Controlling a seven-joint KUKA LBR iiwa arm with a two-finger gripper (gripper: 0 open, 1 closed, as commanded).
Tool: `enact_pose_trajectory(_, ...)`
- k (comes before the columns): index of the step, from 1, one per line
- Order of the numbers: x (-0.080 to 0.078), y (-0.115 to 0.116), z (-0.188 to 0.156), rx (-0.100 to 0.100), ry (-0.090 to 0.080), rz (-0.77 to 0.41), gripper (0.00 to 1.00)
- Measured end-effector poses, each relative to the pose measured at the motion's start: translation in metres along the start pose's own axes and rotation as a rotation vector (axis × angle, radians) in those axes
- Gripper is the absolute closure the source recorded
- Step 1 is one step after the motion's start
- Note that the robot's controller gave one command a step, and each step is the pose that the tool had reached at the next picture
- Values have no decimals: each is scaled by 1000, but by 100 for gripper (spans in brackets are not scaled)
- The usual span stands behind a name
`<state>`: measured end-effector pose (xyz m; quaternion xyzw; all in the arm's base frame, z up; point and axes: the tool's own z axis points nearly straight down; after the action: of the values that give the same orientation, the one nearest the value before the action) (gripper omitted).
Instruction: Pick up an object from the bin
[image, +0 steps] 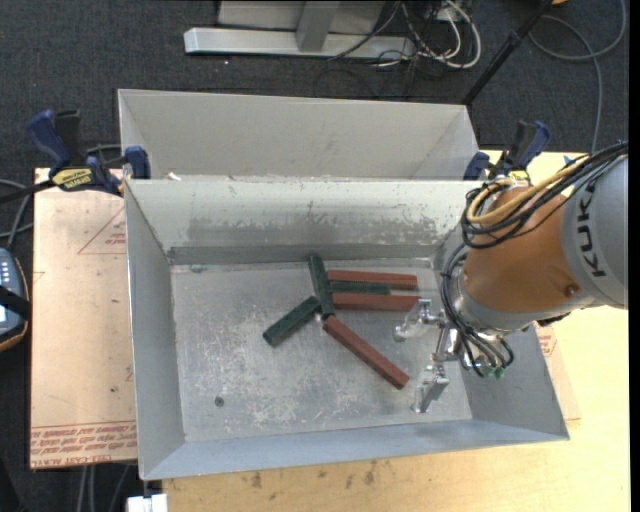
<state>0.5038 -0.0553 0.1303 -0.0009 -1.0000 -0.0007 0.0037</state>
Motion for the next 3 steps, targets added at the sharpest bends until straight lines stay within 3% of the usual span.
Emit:
enact_pose_trajectory(1,-2,0,-4,1,-7,-2,0)
enact_pose_trajectory(2,-2,47,53,0,-28,-36,100)
enact_pose_trajectory(3,-2,47,53,1,-28,-36,100)
